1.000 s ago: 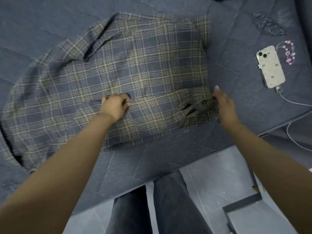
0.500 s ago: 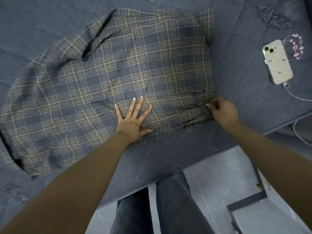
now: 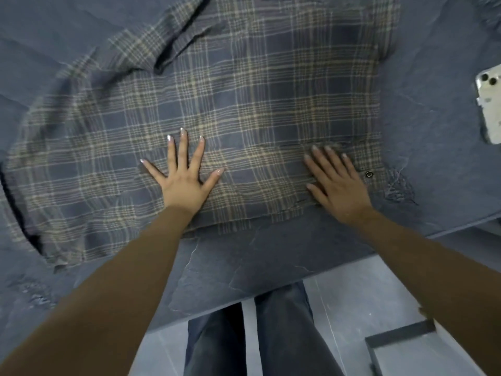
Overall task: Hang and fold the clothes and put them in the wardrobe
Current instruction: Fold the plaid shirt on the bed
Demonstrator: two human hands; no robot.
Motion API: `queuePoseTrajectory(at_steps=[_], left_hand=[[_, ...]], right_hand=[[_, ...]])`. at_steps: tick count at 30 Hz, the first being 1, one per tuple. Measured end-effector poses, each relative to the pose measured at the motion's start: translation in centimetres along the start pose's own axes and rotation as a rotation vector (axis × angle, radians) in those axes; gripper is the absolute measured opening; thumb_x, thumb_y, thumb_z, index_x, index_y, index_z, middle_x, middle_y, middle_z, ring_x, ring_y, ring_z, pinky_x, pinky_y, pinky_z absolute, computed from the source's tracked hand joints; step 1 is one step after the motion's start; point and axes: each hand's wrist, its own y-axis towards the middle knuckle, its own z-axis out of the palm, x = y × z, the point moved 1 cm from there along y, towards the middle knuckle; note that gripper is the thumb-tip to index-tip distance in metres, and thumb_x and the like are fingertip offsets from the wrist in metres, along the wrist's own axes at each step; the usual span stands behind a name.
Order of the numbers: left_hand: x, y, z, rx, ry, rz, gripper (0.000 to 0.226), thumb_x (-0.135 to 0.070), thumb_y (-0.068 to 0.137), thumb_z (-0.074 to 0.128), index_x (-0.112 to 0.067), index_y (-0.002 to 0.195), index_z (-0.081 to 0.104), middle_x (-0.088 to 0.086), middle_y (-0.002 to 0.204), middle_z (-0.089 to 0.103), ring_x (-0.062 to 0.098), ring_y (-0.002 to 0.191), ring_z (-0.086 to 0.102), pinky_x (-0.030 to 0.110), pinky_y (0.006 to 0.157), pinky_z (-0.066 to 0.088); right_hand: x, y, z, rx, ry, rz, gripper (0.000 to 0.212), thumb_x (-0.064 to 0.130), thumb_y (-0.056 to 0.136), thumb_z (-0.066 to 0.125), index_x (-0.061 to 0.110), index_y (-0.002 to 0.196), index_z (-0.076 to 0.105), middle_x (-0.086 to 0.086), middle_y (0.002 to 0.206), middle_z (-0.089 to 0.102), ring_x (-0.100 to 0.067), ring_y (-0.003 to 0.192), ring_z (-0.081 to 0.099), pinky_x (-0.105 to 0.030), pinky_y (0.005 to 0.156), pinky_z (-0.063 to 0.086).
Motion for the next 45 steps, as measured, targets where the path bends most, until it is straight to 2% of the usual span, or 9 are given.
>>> queuePoseTrajectory(at_steps=[6, 11, 14, 17, 23, 28, 33, 37, 45], left_hand=[[-0.3, 0.3, -1.8, 0.051, -0.053, 0.027, 0.071, -0.072, 0.093, 0.015, -0.040, 0.154, 0.001, -0.005, 0.162, -0.017, 0.018, 0.149, -0.016, 0.075, 0.104, -0.013], [-2.2, 3.8, -8.0, -0.127, -0.255, 0.133, 0.054, -0.048, 0.103, 0.031, -0.023, 0.151, 0.029, 0.001, 0.161, 0.017, 0.020, 0.148, 0.017, 0.054, 0.118, 0.003], [-4.7, 9.8, -12.0, -0.170, -0.301, 0.269, 0.045, -0.031, 0.103, 0.042, -0.013, 0.144, 0.042, 0.008, 0.150, 0.039, 0.028, 0.138, 0.036, 0.046, 0.114, 0.027], [-6.8, 15.5, -14.3, -0.143, -0.279, 0.352, 0.041, -0.024, 0.100, 0.047, -0.010, 0.139, 0.047, 0.013, 0.142, 0.046, 0.032, 0.132, 0.042, 0.043, 0.109, 0.034], [-5.4, 20.5, -14.5, -0.048, -0.059, 0.118, 0.053, -0.037, 0.092, 0.060, -0.016, 0.139, 0.045, 0.014, 0.141, 0.041, 0.034, 0.131, 0.036, 0.048, 0.106, 0.033], [-3.4, 20.3, -15.7, -0.048, -0.010, 0.266, 0.034, -0.032, 0.090, 0.065, -0.006, 0.112, 0.058, 0.019, 0.119, 0.057, 0.038, 0.111, 0.053, 0.043, 0.090, 0.043], [-2.4, 17.1, -18.3, -0.198, -0.064, 0.476, 0.020, -0.019, 0.092, 0.063, -0.002, 0.103, 0.066, 0.019, 0.107, 0.060, 0.040, 0.095, 0.060, 0.043, 0.073, 0.046], [-1.8, 12.8, -19.4, -0.301, -0.108, 0.610, 0.018, -0.013, 0.093, 0.060, -0.001, 0.102, 0.071, 0.019, 0.097, 0.062, 0.038, 0.085, 0.062, 0.040, 0.069, 0.049], [-1.8, 4.4, -14.9, -0.130, -0.113, 0.679, 0.030, -0.023, 0.094, 0.047, -0.007, 0.097, 0.073, 0.010, 0.088, 0.062, 0.033, 0.075, 0.062, 0.037, 0.064, 0.050]], right_hand=[[-1.5, -0.8, -3.2, 0.019, 0.173, 0.310, 0.067, 0.052, 0.100, 0.020, 0.015, 0.156, 0.017, -0.001, 0.164, 0.005, -0.026, 0.151, 0.001, -0.049, 0.121, 0.001], [-2.0, 6.3, -9.7, -0.195, 0.343, 0.160, 0.043, 0.022, 0.100, 0.048, -0.001, 0.136, 0.051, -0.019, 0.150, 0.039, -0.039, 0.136, 0.038, -0.052, 0.115, 0.027], [-3.5, 12.8, -13.2, -0.249, 0.347, 0.070, 0.035, 0.006, 0.097, 0.054, -0.005, 0.130, 0.055, -0.024, 0.142, 0.045, -0.042, 0.127, 0.046, -0.047, 0.109, 0.036], [-5.1, 18.6, -15.5, -0.320, 0.281, 0.026, 0.033, 0.005, 0.097, 0.051, -0.004, 0.128, 0.057, -0.023, 0.138, 0.050, -0.040, 0.124, 0.049, -0.045, 0.107, 0.037], [-8.4, 24.5, -15.5, 0.040, 0.259, 0.112, 0.055, 0.025, 0.091, 0.067, 0.012, 0.140, 0.049, -0.015, 0.139, 0.048, -0.033, 0.127, 0.043, -0.042, 0.106, 0.035], [-8.8, 24.4, -15.8, 0.021, 0.072, -0.052, 0.035, 0.017, 0.085, 0.071, 0.004, 0.116, 0.061, -0.020, 0.115, 0.057, -0.035, 0.107, 0.051, -0.040, 0.088, 0.035], [-8.6, 21.6, -17.2, -0.218, 0.039, -0.093, 0.021, 0.009, 0.097, 0.054, -0.001, 0.112, 0.062, -0.022, 0.105, 0.064, -0.037, 0.088, 0.060, -0.039, 0.074, 0.035], [-8.1, 17.7, -18.3, -0.283, 0.010, -0.109, 0.010, 0.000, 0.086, 0.061, -0.002, 0.096, 0.064, -0.022, 0.086, 0.066, -0.037, 0.068, 0.059, -0.039, 0.068, 0.037], [-7.9, 8.0, -14.3, -0.100, -0.029, -0.105, 0.043, 0.006, 0.066, 0.085, 0.000, 0.107, 0.070, -0.016, 0.088, 0.069, -0.035, 0.082, 0.065, -0.038, 0.076, 0.039]])
